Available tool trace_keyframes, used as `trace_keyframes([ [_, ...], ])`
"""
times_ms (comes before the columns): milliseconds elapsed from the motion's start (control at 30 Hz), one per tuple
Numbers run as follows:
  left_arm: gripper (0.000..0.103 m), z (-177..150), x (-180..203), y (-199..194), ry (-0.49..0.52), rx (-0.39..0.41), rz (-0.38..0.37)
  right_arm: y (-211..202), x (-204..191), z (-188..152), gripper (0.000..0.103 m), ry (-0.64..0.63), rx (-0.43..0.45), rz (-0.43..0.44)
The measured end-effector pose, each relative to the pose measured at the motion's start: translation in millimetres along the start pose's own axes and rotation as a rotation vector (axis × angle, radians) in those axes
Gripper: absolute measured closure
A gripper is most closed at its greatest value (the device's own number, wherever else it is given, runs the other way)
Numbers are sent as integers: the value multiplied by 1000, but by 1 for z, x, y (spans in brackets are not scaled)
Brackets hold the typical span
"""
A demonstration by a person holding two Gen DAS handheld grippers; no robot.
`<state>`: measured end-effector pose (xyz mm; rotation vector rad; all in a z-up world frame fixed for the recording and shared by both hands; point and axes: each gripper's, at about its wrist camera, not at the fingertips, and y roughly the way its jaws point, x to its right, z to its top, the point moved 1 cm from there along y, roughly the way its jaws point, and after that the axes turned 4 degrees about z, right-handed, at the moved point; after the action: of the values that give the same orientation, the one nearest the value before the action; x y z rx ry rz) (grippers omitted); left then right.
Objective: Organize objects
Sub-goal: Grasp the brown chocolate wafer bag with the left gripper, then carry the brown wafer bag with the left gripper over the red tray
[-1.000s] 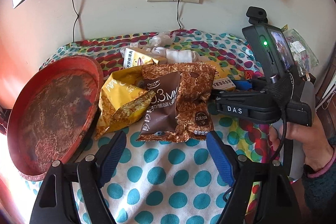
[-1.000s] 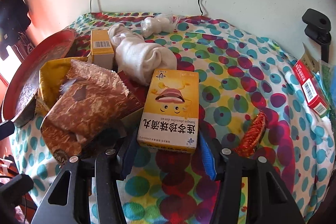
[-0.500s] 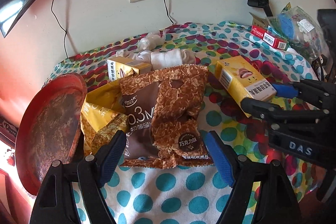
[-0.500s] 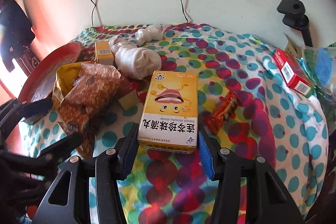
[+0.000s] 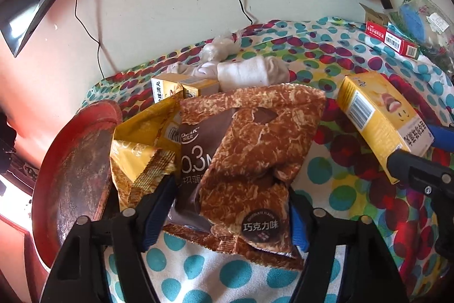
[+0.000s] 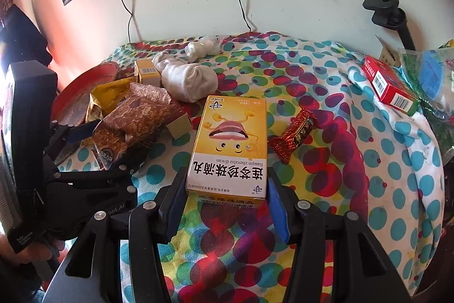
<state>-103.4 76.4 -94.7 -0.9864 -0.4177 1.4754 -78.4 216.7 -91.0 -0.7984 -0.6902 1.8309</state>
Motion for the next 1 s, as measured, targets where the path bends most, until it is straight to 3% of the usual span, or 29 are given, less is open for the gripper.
trace_keyframes([
  [67, 46, -1, -1, -4, 8, 3, -1, -2, 0, -1, 54, 4, 0, -2],
  [233, 49, -5, -3, -17, -1, -1, -49, -9, -2, -3, 54, -3, 10, -18],
  [500, 49, -7, 4, -59, 46, 70, -112, -22, -8, -5, 54, -23, 29, -45],
  [767, 49, -9, -7, -91, 32, 108, -158, -37, -13, -11, 54, -35, 48, -71],
  [1000, 49, -17, -42, -104, -25, 126, -130, -46, -20, -14, 54, -40, 59, -83],
])
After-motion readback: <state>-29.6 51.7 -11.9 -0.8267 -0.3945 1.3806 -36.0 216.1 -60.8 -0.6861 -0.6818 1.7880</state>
